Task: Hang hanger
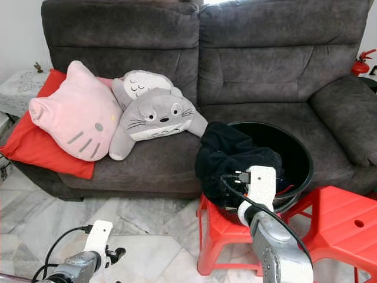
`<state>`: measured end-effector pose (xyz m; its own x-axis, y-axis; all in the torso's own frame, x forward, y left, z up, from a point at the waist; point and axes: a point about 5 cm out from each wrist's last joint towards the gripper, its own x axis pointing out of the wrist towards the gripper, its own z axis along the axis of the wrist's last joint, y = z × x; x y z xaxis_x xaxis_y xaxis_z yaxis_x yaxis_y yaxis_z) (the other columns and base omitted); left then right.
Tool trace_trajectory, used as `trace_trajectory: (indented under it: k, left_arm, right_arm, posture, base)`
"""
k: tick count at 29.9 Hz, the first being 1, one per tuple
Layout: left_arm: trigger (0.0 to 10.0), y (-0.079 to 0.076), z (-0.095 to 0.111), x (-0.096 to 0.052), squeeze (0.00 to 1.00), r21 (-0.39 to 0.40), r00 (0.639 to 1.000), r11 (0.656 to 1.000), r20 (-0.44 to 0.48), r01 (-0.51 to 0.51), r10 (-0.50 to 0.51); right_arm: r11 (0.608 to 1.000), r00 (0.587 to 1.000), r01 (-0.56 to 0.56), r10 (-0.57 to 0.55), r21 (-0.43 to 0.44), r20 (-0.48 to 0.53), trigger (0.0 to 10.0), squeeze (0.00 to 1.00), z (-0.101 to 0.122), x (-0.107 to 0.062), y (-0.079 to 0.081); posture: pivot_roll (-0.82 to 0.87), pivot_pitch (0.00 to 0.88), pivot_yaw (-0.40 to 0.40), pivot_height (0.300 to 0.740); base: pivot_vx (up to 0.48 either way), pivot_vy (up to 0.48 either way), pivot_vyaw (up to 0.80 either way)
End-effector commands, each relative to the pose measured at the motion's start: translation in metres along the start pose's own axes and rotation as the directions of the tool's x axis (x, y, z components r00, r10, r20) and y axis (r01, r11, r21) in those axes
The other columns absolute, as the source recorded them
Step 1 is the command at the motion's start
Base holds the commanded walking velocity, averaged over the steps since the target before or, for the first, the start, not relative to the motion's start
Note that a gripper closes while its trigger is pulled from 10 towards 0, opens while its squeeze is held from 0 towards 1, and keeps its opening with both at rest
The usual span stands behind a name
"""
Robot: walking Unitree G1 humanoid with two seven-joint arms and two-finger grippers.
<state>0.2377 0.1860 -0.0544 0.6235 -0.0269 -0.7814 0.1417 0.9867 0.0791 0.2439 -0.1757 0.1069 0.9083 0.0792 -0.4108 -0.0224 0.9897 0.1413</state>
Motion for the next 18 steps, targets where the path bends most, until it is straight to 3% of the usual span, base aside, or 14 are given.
trace_trajectory:
  k: [1,5,10,18]
  left_arm:
    - [10.0,0.001,-0.003,0.0,0.0,0.004,1.0,1.0,-0.018,0.004,-0.003]
    - [10.0,0.001,-0.003,0.0,0.0,0.007,1.0,1.0,-0.018,0.004,-0.004]
    - [10.0,0.002,-0.003,0.0,0.0,0.007,1.0,1.0,-0.018,0.002,-0.002]
    - [10.0,0.002,-0.003,0.0,0.0,0.01,1.0,1.0,-0.019,0.002,-0.002]
  right_arm:
    - [1.0,1.0,0.024,-0.024,-0.001,0.006,10.0,0.0,0.002,-0.004,-0.002]
    - [0.997,0.997,0.071,-0.071,0.023,-0.003,10.0,0.0,0.001,-0.004,-0.009]
    - [0.968,0.975,0.22,-0.222,0.12,0.004,10.0,0.0,0.005,-0.006,-0.029]
    - [0.952,0.962,0.268,-0.271,0.146,0.004,10.0,0.0,0.001,-0.008,-0.037]
  posture:
    - [-0.17,0.0,0.035,0.74]
    - [-0.17,0.0,0.037,0.74]
    - [-0.17,0.0,0.037,0.74]
    - [-0.17,0.0,0.037,0.74]
  base:
    - [0.0,0.0,0.0]
    - [0.0,0.0,0.0]
    - [0.0,0.0,0.0]
    - [0.0,0.0,0.0]
